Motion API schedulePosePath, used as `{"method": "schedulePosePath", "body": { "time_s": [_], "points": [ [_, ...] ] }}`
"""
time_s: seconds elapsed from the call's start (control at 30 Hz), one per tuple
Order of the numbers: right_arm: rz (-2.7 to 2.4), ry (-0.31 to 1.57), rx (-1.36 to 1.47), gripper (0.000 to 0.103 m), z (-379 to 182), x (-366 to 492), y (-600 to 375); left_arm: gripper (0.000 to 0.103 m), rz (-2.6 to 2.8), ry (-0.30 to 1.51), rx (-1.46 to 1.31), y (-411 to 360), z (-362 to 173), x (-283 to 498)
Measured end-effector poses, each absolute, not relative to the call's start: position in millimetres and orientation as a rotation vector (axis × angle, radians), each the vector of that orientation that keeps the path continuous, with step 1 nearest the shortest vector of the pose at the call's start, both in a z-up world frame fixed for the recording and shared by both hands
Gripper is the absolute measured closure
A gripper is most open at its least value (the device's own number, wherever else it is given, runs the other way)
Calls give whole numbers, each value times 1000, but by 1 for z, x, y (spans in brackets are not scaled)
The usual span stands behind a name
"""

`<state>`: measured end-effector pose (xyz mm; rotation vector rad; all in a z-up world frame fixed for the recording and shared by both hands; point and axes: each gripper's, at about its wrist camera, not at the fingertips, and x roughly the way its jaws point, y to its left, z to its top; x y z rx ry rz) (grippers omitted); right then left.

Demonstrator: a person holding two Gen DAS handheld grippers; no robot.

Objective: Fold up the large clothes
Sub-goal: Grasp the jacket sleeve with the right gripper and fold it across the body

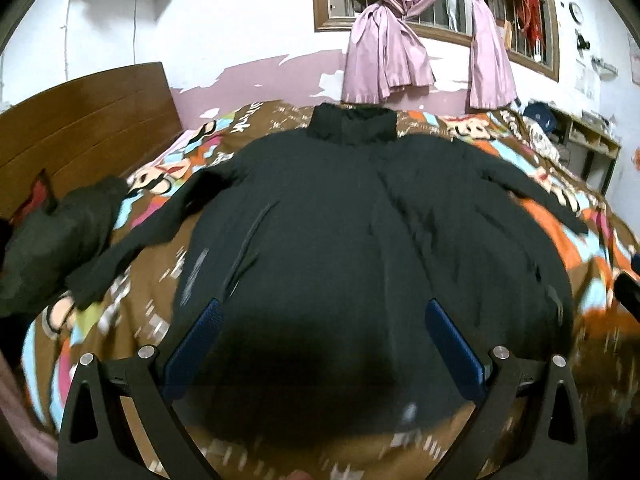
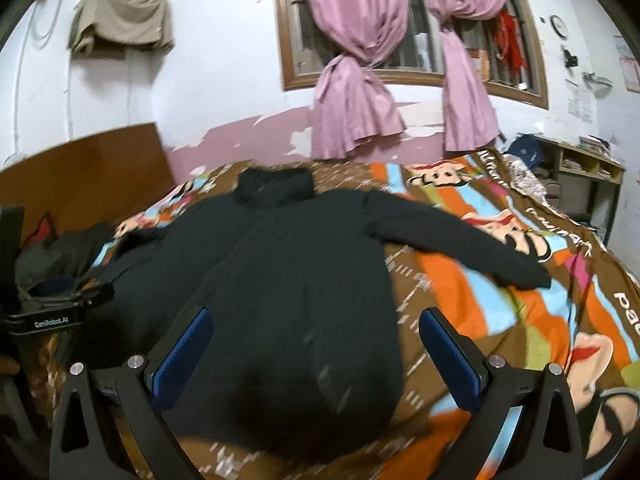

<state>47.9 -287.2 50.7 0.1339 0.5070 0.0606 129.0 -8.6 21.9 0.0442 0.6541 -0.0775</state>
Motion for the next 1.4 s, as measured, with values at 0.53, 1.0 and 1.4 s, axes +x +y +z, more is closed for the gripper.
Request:
{"method": "schedulePosePath", "body": {
  "time_s": [0.53, 1.0, 1.4],
  "points": [
    [-204, 791, 728, 0, -55, 197, -540, 4, -257, 712, 87, -114, 8, 300],
    [-404, 687, 1141, 38, -132, 230, -626, 4, -338, 798, 34, -200, -15, 425],
    [-453, 602, 999, 94, -78, 258, -632, 3, -391, 944, -3, -193, -60, 447]
  ]
}}
